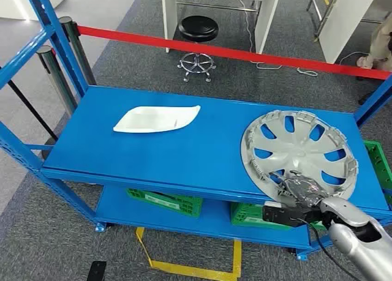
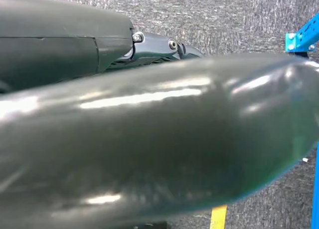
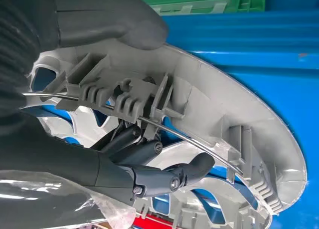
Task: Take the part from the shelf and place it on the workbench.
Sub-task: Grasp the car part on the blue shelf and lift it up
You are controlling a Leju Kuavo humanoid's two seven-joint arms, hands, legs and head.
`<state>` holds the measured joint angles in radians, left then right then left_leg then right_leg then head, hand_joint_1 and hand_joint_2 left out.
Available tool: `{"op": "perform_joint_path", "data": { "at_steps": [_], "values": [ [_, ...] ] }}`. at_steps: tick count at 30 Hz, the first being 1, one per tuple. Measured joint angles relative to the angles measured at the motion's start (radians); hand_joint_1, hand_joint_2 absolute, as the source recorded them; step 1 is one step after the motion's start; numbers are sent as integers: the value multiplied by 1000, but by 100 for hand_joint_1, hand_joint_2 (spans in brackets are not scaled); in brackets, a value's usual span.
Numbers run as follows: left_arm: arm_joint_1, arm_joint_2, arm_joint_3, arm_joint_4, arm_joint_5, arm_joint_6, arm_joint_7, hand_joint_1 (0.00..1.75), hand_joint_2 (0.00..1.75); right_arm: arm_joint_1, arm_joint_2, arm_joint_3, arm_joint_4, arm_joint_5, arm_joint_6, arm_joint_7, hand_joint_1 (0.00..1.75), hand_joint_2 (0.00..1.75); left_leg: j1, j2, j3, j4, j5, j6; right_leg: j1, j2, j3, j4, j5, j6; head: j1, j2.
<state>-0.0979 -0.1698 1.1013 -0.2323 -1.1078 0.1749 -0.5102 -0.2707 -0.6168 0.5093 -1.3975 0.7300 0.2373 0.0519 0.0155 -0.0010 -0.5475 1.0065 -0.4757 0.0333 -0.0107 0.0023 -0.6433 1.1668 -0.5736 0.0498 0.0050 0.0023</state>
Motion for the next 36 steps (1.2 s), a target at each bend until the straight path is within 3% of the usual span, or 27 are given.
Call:
{"op": "perform_joint_path", "data": {
  "at_steps": [3,4,5,7,9,13,15,17,18,19,20,22,24,27,29,32,33,34,35,36],
  "values": [
    [1,0,0,0,0,0,0,0,0,0,0,0,3,-2,2,0,0,175,-2,1,-3,1,1,1,0,0,-54,110,-30,2,0,0],
    [2,0,0,0,-1,0,0,0,0,0,0,1,4,-4,4,0,0,175,-2,1,-2,1,1,1,0,0,-56,113,-19,2,0,0],
    [2,0,0,0,-1,0,0,0,0,-1,0,1,4,-6,6,-1,0,175,-2,1,-1,1,0,1,0,0,-37,74,10,0,0,0],
    [1,-1,0,0,-2,-1,0,0,0,-5,0,1,4,-10,11,-1,0,175,-4,0,3,1,-2,-3,1,0,34,-69,76,-8,0,0],
    [-1,-1,0,0,-2,-1,0,0,0,-9,-1,1,3,-16,14,-3,0,175,-6,0,3,2,-5,-12,4,0,84,-163,99,-15,-1,0],
    [-2,-2,0,0,-2,0,0,0,0,-15,-1,7,-2,-21,16,-6,0,175,-3,-1,3,11,-14,-33,5,-1,99,-185,102,-34,-3,0],
    [-2,-1,0,0,-2,0,0,0,0,-17,-1,10,-3,-21,18,-6,0,175,-2,-2,-30,91,-64,-41,1,-5,103,-192,107,-45,-6,0],
    [-1,0,0,0,-2,0,0,0,0,-17,0,14,-3,-21,20,-5,0,175,-1,-1,-91,225,-128,-46,1,-8,102,-192,107,-49,-7,0],
    [1,0,0,0,-2,0,0,0,0,-18,0,16,-3,-21,23,-2,0,175,-1,-1,-111,271,-141,-47,1,-8,102,-191,107,-49,-7,0],
    [2,0,0,0,-2,0,0,0,0,-20,-1,17,-3,-22,30,2,0,175,0,-1,-116,283,-135,-49,1,-8,102,-191,107,-49,-7,0],
    [3,0,0,0,-2,0,1,0,0,-23,-1,18,-3,-24,42,8,0,175,1,-1,-101,254,-109,-49,0,-8,103,-190,107,-48,-7,0],
    [3,1,0,0,-3,0,2,0,0,-29,-4,20,-2,-32,66,19,0,175,5,-2,-36,122,-42,-50,0,-7,104,-185,104,-42,-7,0],
    [1,1,0,0,-4,1,2,0,0,-32,-12,20,-1,-39,79,24,0,175,5,-2,9,25,-14,-45,3,-6,101,-178,99,-31,-7,0],
    [0,0,0,0,-4,2,3,0,0,-32,-23,24,5,-32,81,38,0,175,4,-2,14,9,-15,-26,6,-5,97,-180,100,-15,-7,0],
    [-2,0,0,0,-4,2,3,0,0,-32,-25,30,13,-9,78,55,0,175,6,-1,14,5,-11,-13,4,-5,84,-153,76,-6,-5,0],
    [-4,-1,0,0,-2,3,3,0,0,-36,-23,47,29,28,65,71,0,175,5,3,10,4,-9,-3,3,-4,-1,28,-22,2,-4,0],
    [-3,-1,0,0,-2,3,3,0,0,-38,-20,53,35,37,59,73,0,175,3,5,9,4,-9,-2,3,-4,-28,86,-43,2,-4,0],
    [-3,-1,0,0,-1,3,3,0,0,-39,-16,58,40,45,50,74,0,175,3,6,10,4,-10,-1,3,-4,-40,112,-44,1,-4,0],
    [-3,-1,0,0,0,3,3,0,0,-40,-13,62,45,53,39,74,0,175,2,7,13,4,-10,-1,3,-4,-32,96,-25,-2,-4,0],
    [-3,-1,0,0,1,4,3,0,0,-41,-10,65,49,60,25,73,0,175,2,8,16,4,-11,-2,4,-4,-3,41,9,-7,-4,0]
  ]
}}
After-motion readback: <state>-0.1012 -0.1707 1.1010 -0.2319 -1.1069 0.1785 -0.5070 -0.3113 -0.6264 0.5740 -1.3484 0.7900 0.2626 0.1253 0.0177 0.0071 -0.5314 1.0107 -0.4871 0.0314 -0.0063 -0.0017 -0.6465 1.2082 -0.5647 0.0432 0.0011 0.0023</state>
